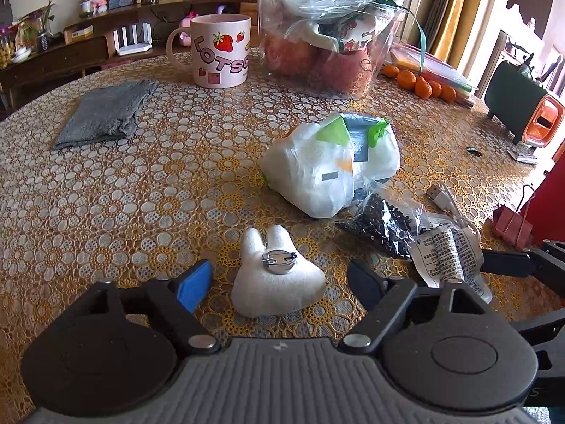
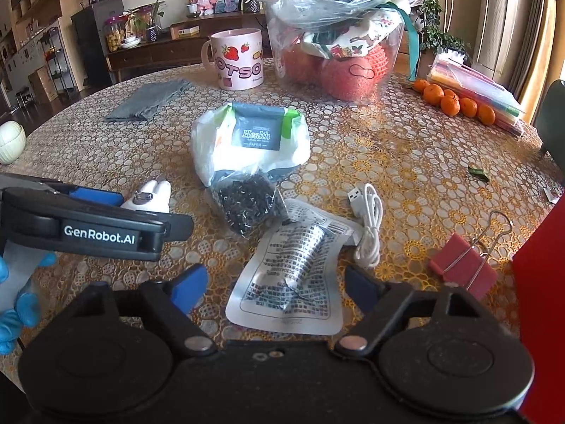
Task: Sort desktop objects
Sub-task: 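Grasp the white bunny plush with the left gripper while the right gripper moves toward the printed packet, then grasp the clear printed medicine packet with the right gripper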
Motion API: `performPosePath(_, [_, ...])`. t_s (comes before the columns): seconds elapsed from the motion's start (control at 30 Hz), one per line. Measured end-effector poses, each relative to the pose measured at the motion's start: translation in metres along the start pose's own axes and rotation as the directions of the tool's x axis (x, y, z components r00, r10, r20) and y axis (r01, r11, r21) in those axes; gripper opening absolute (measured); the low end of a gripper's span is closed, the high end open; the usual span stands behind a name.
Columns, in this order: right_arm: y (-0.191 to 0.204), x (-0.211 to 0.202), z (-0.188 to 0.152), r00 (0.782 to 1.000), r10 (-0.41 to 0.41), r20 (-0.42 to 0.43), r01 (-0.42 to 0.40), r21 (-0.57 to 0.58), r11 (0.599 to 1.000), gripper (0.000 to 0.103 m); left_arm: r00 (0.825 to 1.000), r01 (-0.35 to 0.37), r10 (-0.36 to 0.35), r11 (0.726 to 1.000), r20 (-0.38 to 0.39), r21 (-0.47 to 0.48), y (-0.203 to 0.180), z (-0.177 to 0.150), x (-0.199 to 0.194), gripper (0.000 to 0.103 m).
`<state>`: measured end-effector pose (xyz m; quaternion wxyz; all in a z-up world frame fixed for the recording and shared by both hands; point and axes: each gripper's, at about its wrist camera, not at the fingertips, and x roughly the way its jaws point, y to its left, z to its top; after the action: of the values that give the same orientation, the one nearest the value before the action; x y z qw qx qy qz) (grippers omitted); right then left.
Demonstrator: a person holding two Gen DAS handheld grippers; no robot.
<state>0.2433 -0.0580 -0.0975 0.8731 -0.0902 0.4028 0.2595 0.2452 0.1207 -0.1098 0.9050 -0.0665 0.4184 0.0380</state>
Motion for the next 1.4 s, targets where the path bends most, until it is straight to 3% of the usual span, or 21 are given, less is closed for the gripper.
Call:
performPosePath(0.3, [0.001,0.007,-0.001,0.999,-0.048,-0.017,0.048,-0.001,0.999,0.067,0.999,-0.035,0.035,0.999,0.015,0.034,-0.001,-0.002,-0.003,0.051])
performPosePath(0.83, [-0.004,-0.015,-0.012,1.000,-0.003,-0.017,0.003,0.040,0.999,0.067,1.000,0.002,-0.002,1.000,0.001,0.031,-0.005,-0.013,-0.022,0.049])
performPosePath(1.4, [-0.018,-0.079,-0.037,0.999,0.043,0.032,-0.046,0.092,0.995,0.066,0.995,0.099,-0.097,0.993,-0.036,0.071,-0.040,-0.042,-0.076,0.049])
